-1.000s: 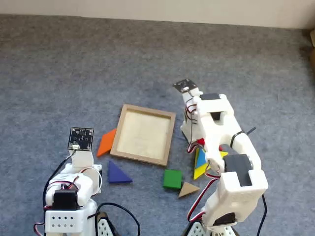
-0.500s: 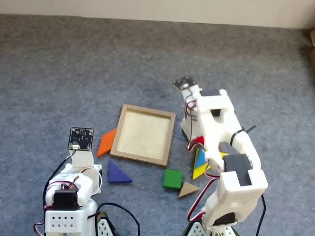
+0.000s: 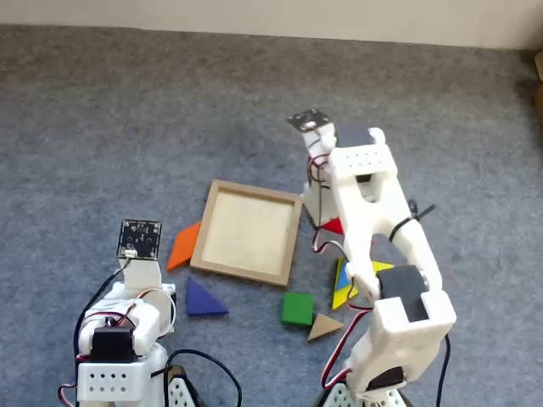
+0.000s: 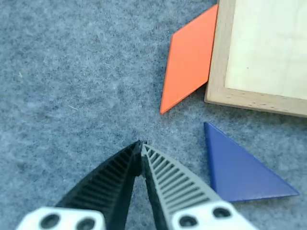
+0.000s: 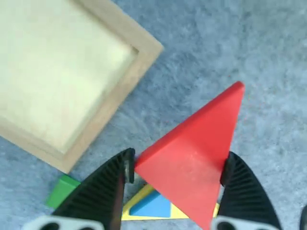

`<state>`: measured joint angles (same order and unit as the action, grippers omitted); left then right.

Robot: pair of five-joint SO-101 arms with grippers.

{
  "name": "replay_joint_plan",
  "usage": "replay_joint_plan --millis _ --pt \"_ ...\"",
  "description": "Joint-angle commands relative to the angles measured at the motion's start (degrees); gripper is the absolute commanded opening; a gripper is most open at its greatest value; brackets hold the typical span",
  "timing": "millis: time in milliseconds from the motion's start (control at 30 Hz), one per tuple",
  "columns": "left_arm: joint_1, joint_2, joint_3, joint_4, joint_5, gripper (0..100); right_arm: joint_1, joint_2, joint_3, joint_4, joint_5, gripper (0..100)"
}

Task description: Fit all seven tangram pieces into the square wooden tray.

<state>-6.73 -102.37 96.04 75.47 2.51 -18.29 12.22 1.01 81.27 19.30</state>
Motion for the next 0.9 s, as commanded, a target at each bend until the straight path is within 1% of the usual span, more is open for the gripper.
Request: replay_joint_plan --millis 0,267,467,600,767,867 --pt "-0.75 -2.42 1.1 0.18 0.44 1 -3.74 -1.27 -4.62 1.71 -4.31 18.7" --pt "-0.75 -2.42 1.1 0.18 0.44 1 -9.45 -1.27 -6.64 3.3 -13.71 18.7" --pt "-0.75 -2.42 1.1 0.18 0.44 1 -14.73 -1.19 -6.29 2.86 -17.41 18.7" --pt "-0.75 -2.42 1.1 0.18 0.44 1 -17.54 -0.92 -6.46 2.77 -21.89 18.7" --pt "-0.75 -2.42 1.1 0.18 0.44 1 -18.24 -0.84 -6.11 -3.56 -31.12 18.7" --pt "-0.75 -2.42 1.1 0.18 0.44 1 -18.33 -0.75 -5.32 -6.73 -33.93 18.7"
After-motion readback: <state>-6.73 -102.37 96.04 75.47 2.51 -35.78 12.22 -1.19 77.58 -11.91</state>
